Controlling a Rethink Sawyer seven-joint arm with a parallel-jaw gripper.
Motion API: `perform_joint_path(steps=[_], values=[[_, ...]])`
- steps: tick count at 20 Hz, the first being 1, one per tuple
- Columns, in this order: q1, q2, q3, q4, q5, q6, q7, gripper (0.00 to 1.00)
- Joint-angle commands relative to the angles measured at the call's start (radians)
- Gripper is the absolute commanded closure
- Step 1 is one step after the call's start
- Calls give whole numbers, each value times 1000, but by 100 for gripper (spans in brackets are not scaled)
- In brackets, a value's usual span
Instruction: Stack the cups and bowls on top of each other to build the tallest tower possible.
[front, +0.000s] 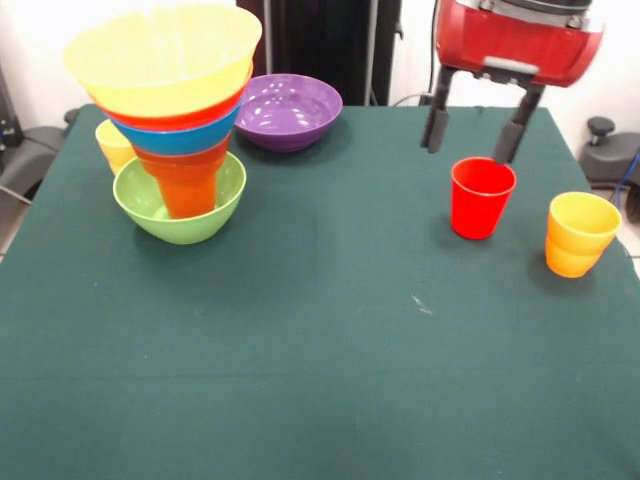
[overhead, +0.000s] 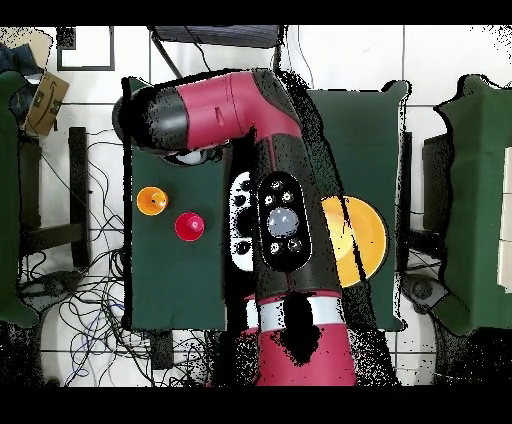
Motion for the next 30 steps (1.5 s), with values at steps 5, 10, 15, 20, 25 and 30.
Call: perform_joint_path(steps=[5,10,15,20,25,30], values=[[42,131,71,-225,6,144,-82,0],[44,138,75,-247,23,152,-105,0],[52,151,70,-275,38,159,-114,0],[53,164,61,-283,43,144,-124,0],[51,153,61,-262,55,127,-129,0],[56,133,67,-266,78,175,-137,0]])
